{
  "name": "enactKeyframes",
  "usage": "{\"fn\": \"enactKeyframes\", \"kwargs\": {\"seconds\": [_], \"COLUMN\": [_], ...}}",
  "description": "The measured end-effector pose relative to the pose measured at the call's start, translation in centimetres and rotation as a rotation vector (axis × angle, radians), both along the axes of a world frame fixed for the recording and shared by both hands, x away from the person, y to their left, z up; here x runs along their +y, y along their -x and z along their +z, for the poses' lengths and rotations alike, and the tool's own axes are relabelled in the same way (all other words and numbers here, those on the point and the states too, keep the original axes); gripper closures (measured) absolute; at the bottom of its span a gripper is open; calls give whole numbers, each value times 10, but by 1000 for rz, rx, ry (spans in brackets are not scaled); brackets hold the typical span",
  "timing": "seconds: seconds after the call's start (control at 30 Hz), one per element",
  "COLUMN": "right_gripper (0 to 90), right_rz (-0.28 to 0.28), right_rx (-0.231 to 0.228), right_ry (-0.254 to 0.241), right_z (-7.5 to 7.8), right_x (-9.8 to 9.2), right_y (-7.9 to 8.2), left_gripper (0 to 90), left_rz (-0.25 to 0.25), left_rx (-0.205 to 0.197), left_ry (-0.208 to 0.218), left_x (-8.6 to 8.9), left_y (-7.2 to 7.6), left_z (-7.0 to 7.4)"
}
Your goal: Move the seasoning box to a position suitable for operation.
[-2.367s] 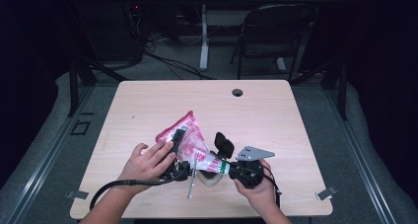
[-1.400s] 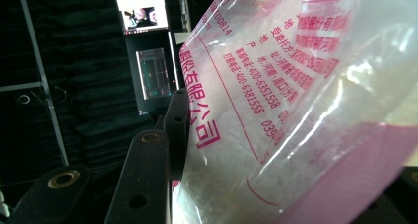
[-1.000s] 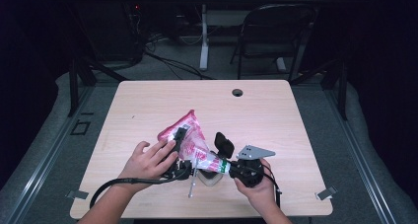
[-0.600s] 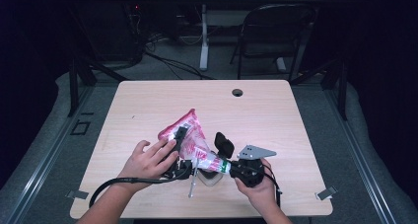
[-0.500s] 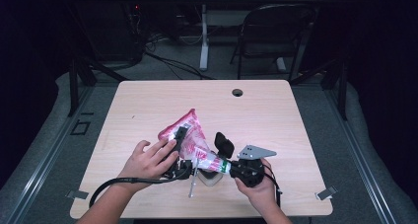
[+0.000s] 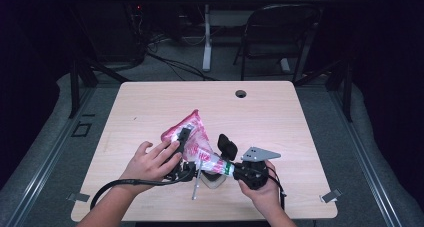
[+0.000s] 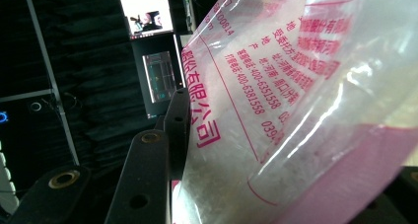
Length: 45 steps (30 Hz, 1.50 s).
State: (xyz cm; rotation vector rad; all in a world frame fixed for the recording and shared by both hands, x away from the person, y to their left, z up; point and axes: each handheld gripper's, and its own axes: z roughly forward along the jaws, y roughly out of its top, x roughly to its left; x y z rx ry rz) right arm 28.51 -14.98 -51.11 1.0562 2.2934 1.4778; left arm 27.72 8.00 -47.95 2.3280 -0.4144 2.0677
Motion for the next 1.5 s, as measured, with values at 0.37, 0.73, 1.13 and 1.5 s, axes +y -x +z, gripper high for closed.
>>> {"fn": "enactKeyframes", "kwargs": {"seconds": [0.37, 0.73, 1.13, 1.5], "right_gripper": [900, 900, 900, 900], "right_rz": [2, 3, 4, 6], "right_rx": [0, -1, -3, -1], "right_ry": [4, 7, 8, 8], "right_z": [-1, -1, -1, -1], "right_x": [-1, 0, -1, 0], "right_y": [-1, -1, -1, -1], "left_gripper": [626, 627, 627, 627], "left_rz": [1, 0, 1, 2], "left_rx": [0, -4, 1, 2], "left_ry": [-8, -18, -10, -9], "left_x": [-1, -2, -2, -2], "left_y": [0, 0, 0, 0], "left_z": [1, 2, 3, 3]}}
